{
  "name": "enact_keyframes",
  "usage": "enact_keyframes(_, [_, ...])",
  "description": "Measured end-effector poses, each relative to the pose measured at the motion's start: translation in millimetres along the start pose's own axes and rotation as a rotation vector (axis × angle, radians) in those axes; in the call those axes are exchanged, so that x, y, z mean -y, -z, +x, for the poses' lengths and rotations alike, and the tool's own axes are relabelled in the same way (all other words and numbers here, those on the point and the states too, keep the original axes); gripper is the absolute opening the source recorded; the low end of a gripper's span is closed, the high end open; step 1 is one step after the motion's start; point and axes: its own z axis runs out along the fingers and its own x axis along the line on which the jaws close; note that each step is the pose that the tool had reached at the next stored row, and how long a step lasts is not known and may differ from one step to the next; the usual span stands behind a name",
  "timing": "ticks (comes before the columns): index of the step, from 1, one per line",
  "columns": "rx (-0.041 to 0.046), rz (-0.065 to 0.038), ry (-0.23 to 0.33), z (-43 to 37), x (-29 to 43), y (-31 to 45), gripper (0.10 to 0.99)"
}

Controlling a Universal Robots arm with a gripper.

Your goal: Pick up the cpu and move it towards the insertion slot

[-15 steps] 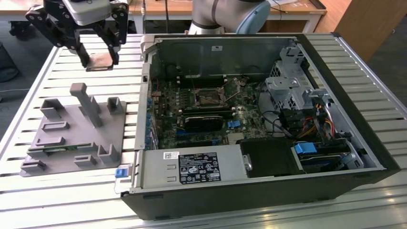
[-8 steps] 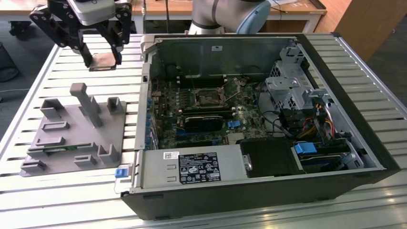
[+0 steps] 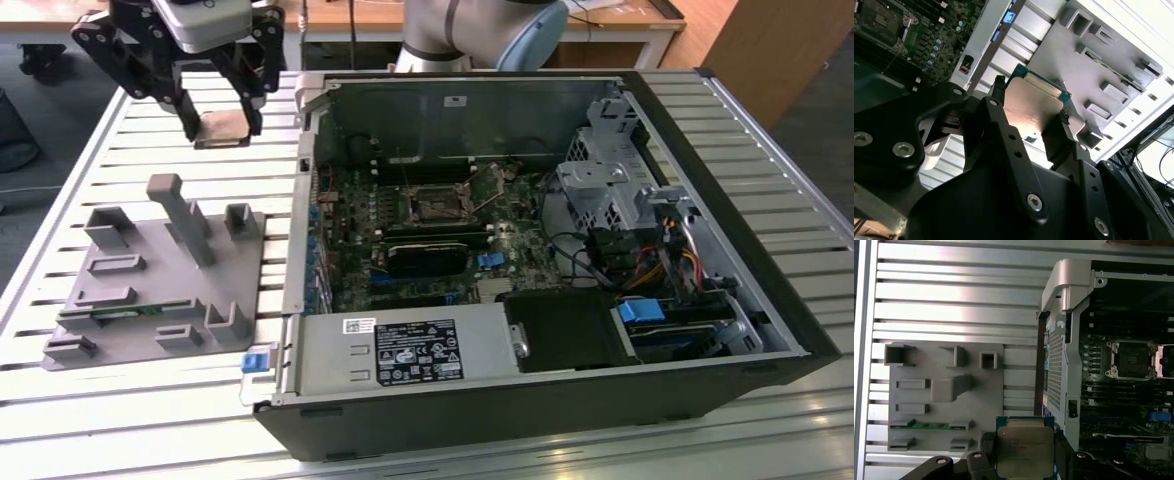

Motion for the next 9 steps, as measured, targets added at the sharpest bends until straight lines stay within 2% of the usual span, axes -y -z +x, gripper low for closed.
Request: enact_keyframes(9, [0.0000,0.000,0.000,-7.4,0.2,-0.1,0.545])
